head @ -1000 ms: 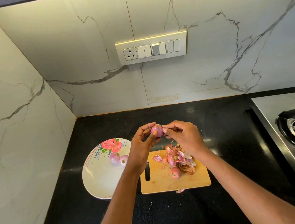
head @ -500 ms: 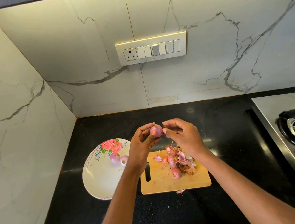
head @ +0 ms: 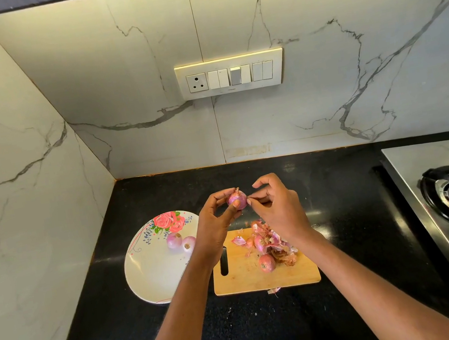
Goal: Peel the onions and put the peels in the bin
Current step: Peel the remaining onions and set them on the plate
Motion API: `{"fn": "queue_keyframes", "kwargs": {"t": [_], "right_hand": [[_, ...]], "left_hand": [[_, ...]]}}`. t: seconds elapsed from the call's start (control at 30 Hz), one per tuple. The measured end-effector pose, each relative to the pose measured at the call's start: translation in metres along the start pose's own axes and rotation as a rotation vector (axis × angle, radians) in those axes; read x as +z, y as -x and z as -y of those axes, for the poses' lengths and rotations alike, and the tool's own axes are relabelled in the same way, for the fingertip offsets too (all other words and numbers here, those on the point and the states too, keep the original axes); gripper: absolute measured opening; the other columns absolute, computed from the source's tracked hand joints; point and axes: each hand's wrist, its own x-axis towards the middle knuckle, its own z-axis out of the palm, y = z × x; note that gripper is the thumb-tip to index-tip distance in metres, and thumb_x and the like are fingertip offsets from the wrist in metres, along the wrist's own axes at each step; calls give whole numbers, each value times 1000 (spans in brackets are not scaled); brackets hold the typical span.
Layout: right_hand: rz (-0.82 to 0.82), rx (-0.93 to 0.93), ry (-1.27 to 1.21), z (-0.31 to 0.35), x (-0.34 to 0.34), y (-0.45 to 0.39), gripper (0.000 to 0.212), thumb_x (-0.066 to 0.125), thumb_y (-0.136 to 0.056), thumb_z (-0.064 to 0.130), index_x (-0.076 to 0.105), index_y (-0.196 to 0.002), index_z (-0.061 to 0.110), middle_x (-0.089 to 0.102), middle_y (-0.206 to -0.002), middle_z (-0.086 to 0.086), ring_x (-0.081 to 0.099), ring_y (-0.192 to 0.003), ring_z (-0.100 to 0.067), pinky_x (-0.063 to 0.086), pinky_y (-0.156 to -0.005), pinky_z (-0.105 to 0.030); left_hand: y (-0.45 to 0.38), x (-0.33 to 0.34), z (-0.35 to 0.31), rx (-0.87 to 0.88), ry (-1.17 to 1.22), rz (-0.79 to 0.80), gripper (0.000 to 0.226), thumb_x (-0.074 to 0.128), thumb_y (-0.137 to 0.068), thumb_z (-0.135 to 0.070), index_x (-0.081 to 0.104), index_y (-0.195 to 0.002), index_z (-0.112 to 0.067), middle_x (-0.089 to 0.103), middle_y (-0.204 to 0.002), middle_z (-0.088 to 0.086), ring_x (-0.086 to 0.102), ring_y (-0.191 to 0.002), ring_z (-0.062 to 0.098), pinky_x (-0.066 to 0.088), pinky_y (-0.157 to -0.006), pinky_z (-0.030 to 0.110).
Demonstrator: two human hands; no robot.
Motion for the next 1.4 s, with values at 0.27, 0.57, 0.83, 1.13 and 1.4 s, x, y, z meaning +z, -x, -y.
{"fn": "queue_keyframes", "kwargs": {"t": [0.27, 0.57, 0.83, 1.13, 1.4], "right_hand": [[11, -8, 36, 3, 3, -1, 40, 79, -87, 15, 50, -115, 16, 72, -87, 6, 69, -74, -4, 51, -69, -5], [-29, 144, 0, -12, -7, -5, 22, 76, -88, 11, 63, -103, 20, 68, -90, 10, 66, -84, -1, 51, -72, -7], [170, 215, 126, -27, -9, -8, 12, 65, -98, 19, 72, -107, 25, 69, -94, 16, 65, -88, 1, 49, -74, -9], [115, 18, -43, 1, -3, -11, 21, 72, -92, 32, 76, -111, 22, 74, -101, 14, 67, -95, 3, 53, -80, -9], [88, 35, -31, -5, -2, -9, 17, 73, -92, 29, 78, -106, 21, 75, -95, 12, 71, -89, -3, 57, -78, -16]], "left_hand": [[2, 3, 1, -1, 3, -8, 37, 74, -90, -30, 64, -125, -25, 68, -124, -5, 65, -118, 15, 56, -100, 34], [5, -1, -8, -79, 207, 57, 33, 61, -96, -19, 58, -129, -20, 65, -131, 7, 66, -120, 24, 55, -101, 35], [4, -2, -11, -153, 311, 42, 33, 59, -98, -14, 57, -130, -19, 62, -133, 9, 67, -118, 27, 57, -96, 31], [4, 1, -11, -39, 124, 35, 41, 68, -88, -31, 60, -127, -21, 70, -124, 5, 68, -115, 21, 53, -104, 40], [4, -2, -10, -39, 84, 50, 46, 72, -84, -34, 61, -127, -21, 71, -123, 3, 68, -115, 22, 51, -107, 44]]}}
